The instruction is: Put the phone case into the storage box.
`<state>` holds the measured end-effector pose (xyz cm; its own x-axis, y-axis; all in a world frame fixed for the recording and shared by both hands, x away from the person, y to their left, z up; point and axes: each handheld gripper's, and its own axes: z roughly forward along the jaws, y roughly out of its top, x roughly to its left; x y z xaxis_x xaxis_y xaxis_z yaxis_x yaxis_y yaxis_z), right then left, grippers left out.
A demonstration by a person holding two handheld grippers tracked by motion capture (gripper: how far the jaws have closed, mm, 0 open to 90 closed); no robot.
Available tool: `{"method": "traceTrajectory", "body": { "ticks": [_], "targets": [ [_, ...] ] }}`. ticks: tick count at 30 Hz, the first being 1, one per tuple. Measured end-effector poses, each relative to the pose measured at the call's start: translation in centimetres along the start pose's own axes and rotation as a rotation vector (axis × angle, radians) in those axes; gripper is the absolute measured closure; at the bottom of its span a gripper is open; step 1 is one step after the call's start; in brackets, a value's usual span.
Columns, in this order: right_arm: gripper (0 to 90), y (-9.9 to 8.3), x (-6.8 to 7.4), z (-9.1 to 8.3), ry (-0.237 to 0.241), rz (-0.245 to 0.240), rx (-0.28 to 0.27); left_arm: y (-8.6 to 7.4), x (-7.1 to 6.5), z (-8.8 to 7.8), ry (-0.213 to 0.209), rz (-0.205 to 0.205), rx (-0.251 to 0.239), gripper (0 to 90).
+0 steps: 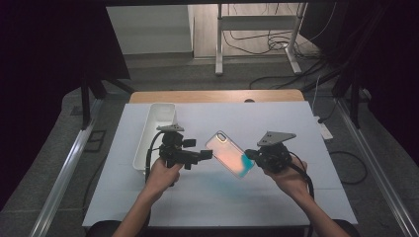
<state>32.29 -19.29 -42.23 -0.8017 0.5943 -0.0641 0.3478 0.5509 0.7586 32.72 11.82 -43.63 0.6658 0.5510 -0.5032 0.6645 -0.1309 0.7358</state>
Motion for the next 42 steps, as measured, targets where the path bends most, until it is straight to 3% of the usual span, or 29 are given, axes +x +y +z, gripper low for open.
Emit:
{"method": "traceTrajectory", "body": {
  "ticks": [8,15,20,25,26,30,36,38,39,42],
  "targets": [
    [88.2,0.3,0.8,0.1,0.015,-0.013,-0.02,0.0,0.1,0.8,-0.007,-0.021,0.037,1.3],
    [88.2,0.5,1.6,0.2,0.027,-0.027,-0.03,0.0,0.2,1.3,-0.043,-0.026,0.054,1.7],
    [88.2,0.6,2.0,0.3,0.03,-0.038,-0.034,0.0,0.1,1.6,-0.037,-0.031,0.081,7.8],
    [88.2,0.6,2.1,0.3,0.031,-0.043,-0.039,0.0,0.3,1.6,-0.063,-0.05,0.087,20.1],
    [88.2,0.6,2.2,0.3,0.032,-0.045,-0.045,0.0,0.3,1.6,-0.07,-0.054,0.091,27.4],
    [88.2,0.7,2.3,0.3,0.032,-0.049,-0.051,-0.1,0.3,1.6,-0.084,-0.064,0.091,39.1],
    [88.2,0.7,2.5,0.4,0.036,-0.052,-0.057,-0.2,0.4,1.6,-0.134,-0.09,0.098,63.2],
    [88.2,0.6,2.5,0.4,0.035,-0.056,-0.055,-0.3,0.7,1.6,-0.188,-0.13,0.078,69.4],
    [88.2,0.6,2.5,0.4,0.035,-0.056,-0.055,-0.3,0.7,1.6,-0.188,-0.13,0.078,75.7],
    [87.8,0.5,2.5,0.6,0.037,-0.058,-0.05,-0.3,0.8,1.5,-0.208,-0.151,0.071,79.9]
  ]
}}
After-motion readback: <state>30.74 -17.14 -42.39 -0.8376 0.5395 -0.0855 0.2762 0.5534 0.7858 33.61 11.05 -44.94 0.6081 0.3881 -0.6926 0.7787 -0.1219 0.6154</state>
